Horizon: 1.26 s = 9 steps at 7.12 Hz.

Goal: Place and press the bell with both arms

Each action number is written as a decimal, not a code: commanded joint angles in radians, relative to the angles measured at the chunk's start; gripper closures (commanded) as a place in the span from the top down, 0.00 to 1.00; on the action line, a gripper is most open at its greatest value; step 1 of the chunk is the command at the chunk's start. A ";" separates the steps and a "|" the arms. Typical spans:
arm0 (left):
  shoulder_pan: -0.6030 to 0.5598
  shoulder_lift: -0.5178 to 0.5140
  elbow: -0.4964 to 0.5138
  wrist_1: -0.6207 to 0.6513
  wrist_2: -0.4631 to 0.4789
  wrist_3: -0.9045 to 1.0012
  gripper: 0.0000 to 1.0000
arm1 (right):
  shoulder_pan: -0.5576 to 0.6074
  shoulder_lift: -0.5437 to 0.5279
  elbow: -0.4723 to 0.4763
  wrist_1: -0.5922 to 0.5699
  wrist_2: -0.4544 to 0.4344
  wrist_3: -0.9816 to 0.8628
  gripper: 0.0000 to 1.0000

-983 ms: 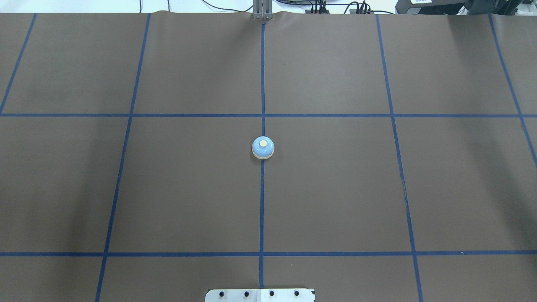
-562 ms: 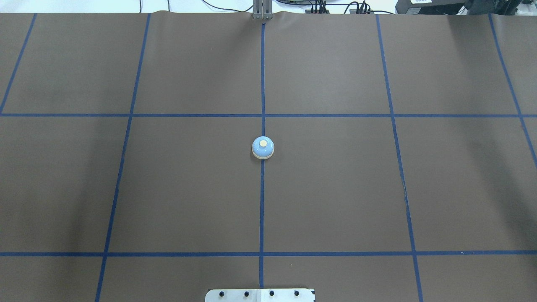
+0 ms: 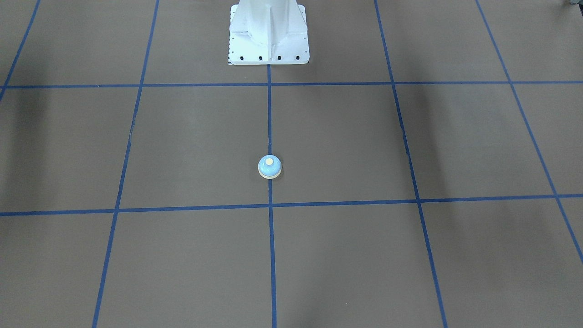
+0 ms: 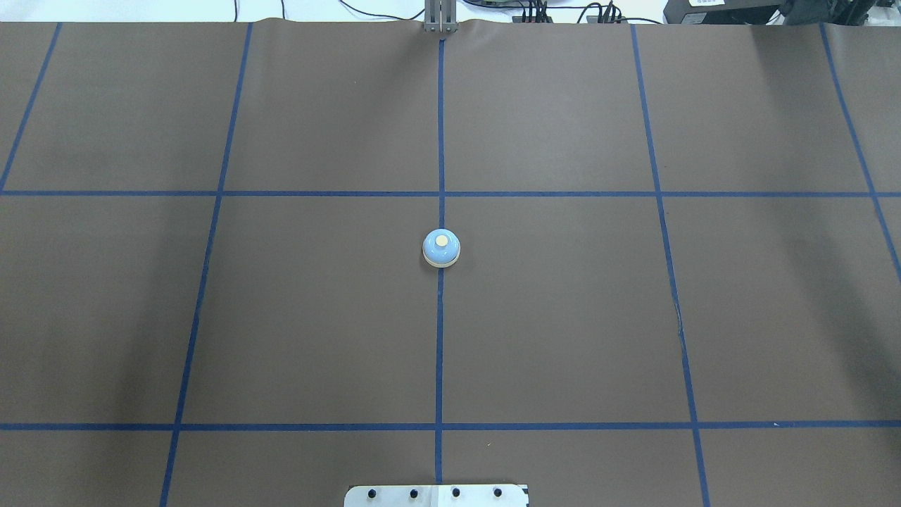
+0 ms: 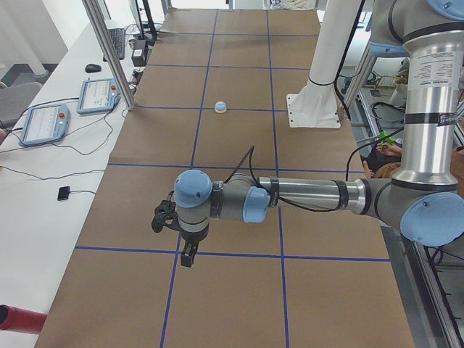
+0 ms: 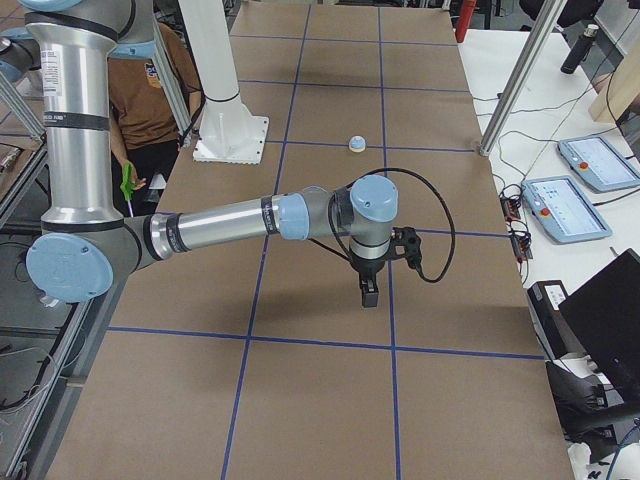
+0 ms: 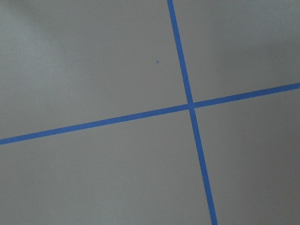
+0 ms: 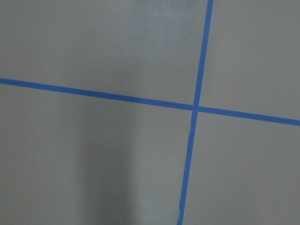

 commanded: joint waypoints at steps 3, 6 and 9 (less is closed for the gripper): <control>0.001 0.015 -0.042 -0.002 -0.029 -0.001 1.00 | 0.000 -0.050 0.008 -0.001 0.072 0.001 1.00; 0.002 0.015 -0.042 -0.002 -0.018 -0.002 1.00 | 0.000 -0.053 0.017 0.006 0.061 -0.015 1.00; 0.002 0.015 -0.047 -0.002 -0.026 -0.004 1.00 | 0.008 -0.056 0.014 0.006 0.041 -0.015 1.00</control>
